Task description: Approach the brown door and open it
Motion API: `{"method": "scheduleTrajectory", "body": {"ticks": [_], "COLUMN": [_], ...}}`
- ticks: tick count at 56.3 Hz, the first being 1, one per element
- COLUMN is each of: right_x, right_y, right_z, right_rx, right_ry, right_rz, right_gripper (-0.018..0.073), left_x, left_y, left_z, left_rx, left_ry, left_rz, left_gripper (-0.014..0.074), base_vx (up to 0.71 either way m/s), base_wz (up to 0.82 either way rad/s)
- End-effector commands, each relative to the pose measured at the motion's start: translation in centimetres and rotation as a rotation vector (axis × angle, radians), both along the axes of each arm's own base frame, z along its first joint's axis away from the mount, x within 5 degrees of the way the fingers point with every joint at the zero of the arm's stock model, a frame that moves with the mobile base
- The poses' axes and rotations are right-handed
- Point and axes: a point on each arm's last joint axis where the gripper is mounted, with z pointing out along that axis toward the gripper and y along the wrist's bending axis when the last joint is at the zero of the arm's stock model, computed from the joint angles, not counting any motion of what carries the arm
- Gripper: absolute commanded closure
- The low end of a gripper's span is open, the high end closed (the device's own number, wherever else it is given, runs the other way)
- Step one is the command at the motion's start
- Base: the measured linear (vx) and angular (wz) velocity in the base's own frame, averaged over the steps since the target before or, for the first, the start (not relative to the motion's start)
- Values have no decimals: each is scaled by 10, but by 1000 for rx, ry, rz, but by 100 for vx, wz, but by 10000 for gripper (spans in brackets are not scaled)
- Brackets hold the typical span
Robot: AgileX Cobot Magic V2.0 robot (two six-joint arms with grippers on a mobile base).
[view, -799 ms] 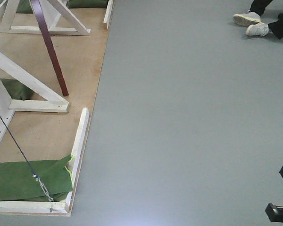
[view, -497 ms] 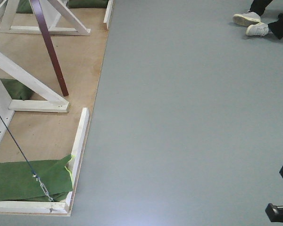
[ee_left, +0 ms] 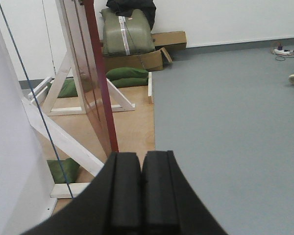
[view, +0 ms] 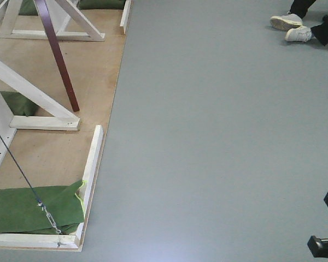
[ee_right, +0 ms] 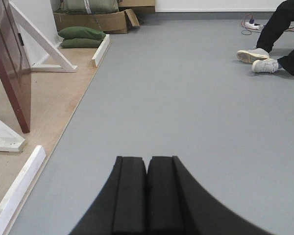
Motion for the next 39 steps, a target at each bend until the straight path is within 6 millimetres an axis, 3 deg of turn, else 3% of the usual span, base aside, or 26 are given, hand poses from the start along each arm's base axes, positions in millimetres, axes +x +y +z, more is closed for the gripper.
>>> {"method": "scheduleTrajectory", "body": {"ticks": [1, 39], "right_x": [2, 2], "right_y": [-1, -1], "right_z": [5, 5], "right_rx": [-7, -7], "right_ry": [-77, -77], "right_rz": [-4, -4], "right_gripper": [559, 559], "left_x": [-1, -1], "left_y": [-1, -1], "left_z": [17, 17], "left_rx": [-10, -10], "left_ry": [-122, -122], "left_rz": [-8, -8], "left_gripper": [603, 603], "base_vx": [3, 15], "base_wz": [-1, 2]}}
